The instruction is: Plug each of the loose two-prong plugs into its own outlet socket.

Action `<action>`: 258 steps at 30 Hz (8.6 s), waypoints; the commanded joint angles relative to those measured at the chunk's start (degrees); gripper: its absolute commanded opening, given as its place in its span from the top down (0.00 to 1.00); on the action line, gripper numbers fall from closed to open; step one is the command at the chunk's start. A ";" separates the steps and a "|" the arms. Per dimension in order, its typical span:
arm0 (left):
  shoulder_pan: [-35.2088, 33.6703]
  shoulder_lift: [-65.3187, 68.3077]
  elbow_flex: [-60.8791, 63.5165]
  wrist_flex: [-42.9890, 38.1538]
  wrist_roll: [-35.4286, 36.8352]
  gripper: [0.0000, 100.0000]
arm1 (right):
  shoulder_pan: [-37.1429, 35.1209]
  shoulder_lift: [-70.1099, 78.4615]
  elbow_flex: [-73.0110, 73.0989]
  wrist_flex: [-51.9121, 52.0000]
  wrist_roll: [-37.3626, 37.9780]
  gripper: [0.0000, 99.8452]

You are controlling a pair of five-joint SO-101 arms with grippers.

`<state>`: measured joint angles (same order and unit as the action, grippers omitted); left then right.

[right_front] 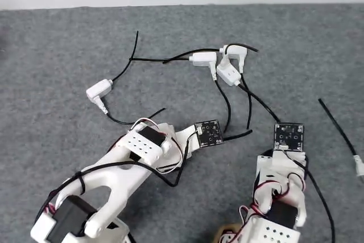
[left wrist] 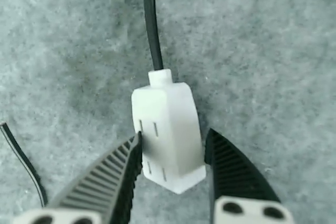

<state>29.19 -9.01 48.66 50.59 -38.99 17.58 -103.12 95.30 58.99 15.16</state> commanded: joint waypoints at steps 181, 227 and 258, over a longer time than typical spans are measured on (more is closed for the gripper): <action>-44.75 -52.13 34.51 -2.29 29.10 0.85 | 38.90 130.86 -105.49 16.75 51.78 0.99; -44.57 -52.13 34.59 -2.29 29.10 0.85 | -1.27 123.91 -100.57 36.97 -68.66 0.83; -44.57 -52.13 34.59 -2.29 29.10 0.85 | 6.46 105.10 -108.13 43.47 56.18 0.94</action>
<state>-15.65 -60.44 83.56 49.80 -10.33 22.33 5.01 -13.36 100.48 64.31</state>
